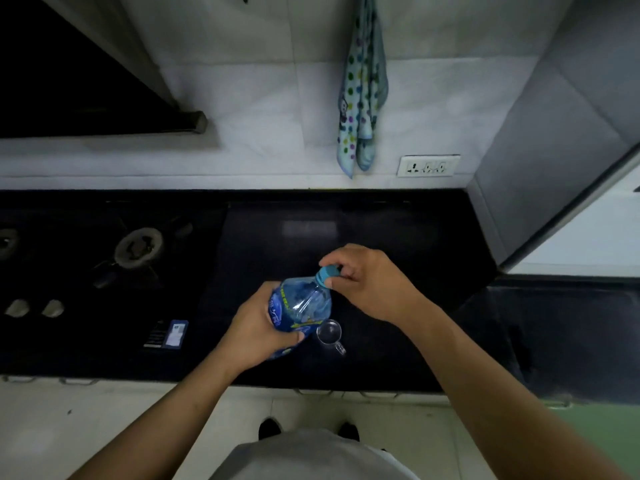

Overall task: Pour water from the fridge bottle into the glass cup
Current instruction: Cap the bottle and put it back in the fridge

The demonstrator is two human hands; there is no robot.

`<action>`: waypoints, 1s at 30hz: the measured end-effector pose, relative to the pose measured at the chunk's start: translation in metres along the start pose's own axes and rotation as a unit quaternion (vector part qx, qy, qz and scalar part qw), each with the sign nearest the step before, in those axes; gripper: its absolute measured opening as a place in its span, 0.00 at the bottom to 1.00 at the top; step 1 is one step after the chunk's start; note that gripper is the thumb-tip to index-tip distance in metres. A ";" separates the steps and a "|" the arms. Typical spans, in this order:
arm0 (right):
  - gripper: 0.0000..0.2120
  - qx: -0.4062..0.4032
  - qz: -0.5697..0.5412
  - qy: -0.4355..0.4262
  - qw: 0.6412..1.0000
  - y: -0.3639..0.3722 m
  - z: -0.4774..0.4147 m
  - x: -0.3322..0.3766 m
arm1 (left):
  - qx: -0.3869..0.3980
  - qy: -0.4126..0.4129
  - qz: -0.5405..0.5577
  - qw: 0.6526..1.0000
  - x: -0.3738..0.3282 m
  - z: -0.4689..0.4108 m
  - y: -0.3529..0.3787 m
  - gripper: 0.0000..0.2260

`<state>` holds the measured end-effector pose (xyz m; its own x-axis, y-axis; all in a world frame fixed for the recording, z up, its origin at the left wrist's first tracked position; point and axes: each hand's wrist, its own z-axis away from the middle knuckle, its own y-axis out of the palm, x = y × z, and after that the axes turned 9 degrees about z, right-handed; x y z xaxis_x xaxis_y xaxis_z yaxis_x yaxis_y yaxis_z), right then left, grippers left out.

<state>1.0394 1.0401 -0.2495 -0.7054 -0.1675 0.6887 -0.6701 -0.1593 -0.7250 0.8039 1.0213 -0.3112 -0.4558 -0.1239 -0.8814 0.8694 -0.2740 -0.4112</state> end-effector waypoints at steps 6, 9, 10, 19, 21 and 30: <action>0.16 0.014 0.133 0.000 0.991 -0.020 -0.014 0.016 | -0.018 0.004 0.012 1.000 -0.012 0.000 0.005 0.32; 0.05 0.039 0.108 -0.061 0.991 -0.029 -0.014 0.017 | -0.020 0.004 0.016 1.000 -0.016 0.000 0.004 0.32; 0.08 0.052 0.092 -0.070 0.992 -0.032 -0.012 0.017 | -0.017 0.004 0.017 1.000 -0.016 0.000 0.004 0.33; 0.18 0.058 0.063 -0.170 0.982 -0.061 -0.005 0.025 | 0.025 0.022 0.042 0.999 -0.033 0.000 -0.004 0.33; 0.19 0.052 0.088 -0.185 0.977 -0.068 -0.003 0.029 | 0.031 0.026 0.053 0.998 -0.040 -0.001 -0.004 0.33; 0.14 -0.013 0.046 -0.119 0.992 -0.081 -0.003 0.052 | 0.016 0.046 0.094 0.994 -0.064 -0.002 -0.005 0.33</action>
<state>1.0566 1.0475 -0.1552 -0.6916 -0.4055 0.5977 -0.6133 -0.1075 -0.7825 0.8295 1.0327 -0.2535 -0.2651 -0.0879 -0.9602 0.9306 -0.2839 -0.2309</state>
